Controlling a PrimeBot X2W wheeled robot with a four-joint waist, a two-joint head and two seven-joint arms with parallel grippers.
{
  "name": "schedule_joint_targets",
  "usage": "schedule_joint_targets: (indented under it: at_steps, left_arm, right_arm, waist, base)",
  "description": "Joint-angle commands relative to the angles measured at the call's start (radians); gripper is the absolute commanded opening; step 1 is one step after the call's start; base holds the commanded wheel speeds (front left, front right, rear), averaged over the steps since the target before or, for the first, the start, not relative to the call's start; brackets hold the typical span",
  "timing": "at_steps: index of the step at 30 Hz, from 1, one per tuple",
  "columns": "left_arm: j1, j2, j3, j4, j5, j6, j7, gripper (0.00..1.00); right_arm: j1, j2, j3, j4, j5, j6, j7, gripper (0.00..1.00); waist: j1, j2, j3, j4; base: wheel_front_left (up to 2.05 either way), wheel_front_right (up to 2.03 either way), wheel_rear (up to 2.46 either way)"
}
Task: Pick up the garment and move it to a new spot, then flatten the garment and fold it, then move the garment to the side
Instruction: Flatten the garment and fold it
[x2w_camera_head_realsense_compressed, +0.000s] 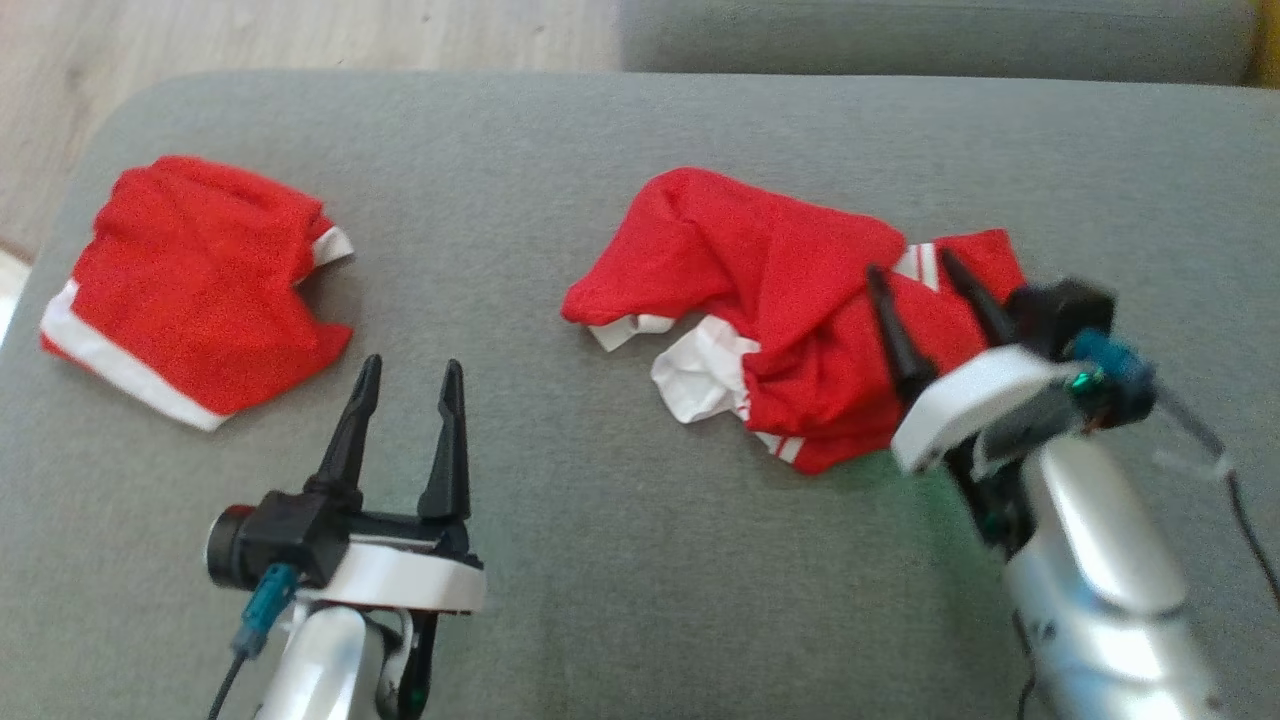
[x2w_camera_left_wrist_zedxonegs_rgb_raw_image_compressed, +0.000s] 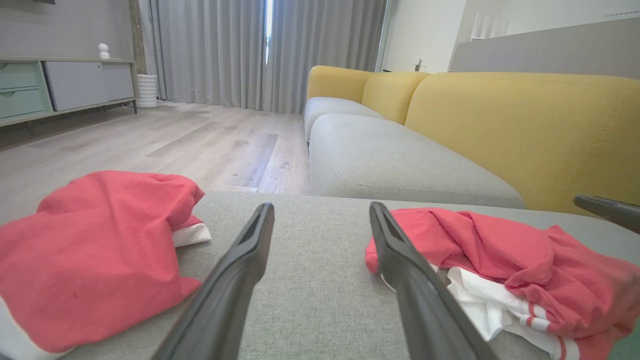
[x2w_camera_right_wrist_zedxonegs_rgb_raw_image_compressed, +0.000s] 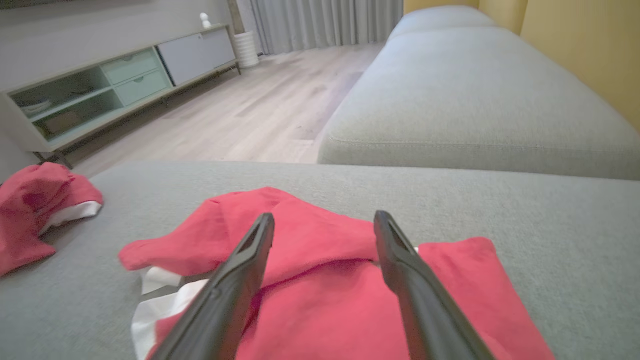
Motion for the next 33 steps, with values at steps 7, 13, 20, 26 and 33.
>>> schedule_joint_targets:
  at_steps: [7, 13, 20, 26, 33]
  left_arm:
    - [-0.057, 0.0, -0.039, -0.022, -0.05, 0.013, -0.005, 1.0]
    - [-0.076, 0.0, -0.078, -0.016, -0.073, 0.028, -0.005, 1.0]
    - [-0.085, 0.0, -0.099, -0.012, -0.088, 0.038, -0.005, 1.0]
    - [-0.083, 0.0, -0.101, -0.006, -0.089, 0.044, -0.005, 1.0]
    - [-0.076, 0.0, -0.093, 0.004, -0.093, 0.043, -0.005, 1.0]
  right_arm:
    - [-0.242, -0.003, -0.166, 0.235, 0.021, -0.001, 0.176, 1.0]
    - [-0.349, -0.004, -0.302, 0.415, -0.061, -0.001, 0.27, 1.0]
    - [-0.413, -0.003, -0.3, 0.534, -0.036, -0.001, 0.284, 1.0]
    - [-0.429, -0.003, -0.228, 0.561, -0.007, -0.001, 0.217, 0.0]
    - [-0.454, -0.003, -0.079, 0.537, 0.065, -0.001, 0.122, 0.0]
  waist:
    - [-0.0002, 0.0, 0.047, 0.079]
    - [-0.0002, 0.0, 0.072, 0.119]
    - [-0.0002, 0.0, 0.082, 0.137]
    - [-0.0002, 0.0, 0.077, 0.13]
    - [-0.0002, 0.0, 0.042, 0.113]
  base:
    - [0.0, 0.0, 0.0]
    - [0.0, 0.0, 0.0]
    - [0.0, 0.0, 0.0]
    - [0.0, 0.0, 0.0]
    - [0.0, 0.0, 0.0]
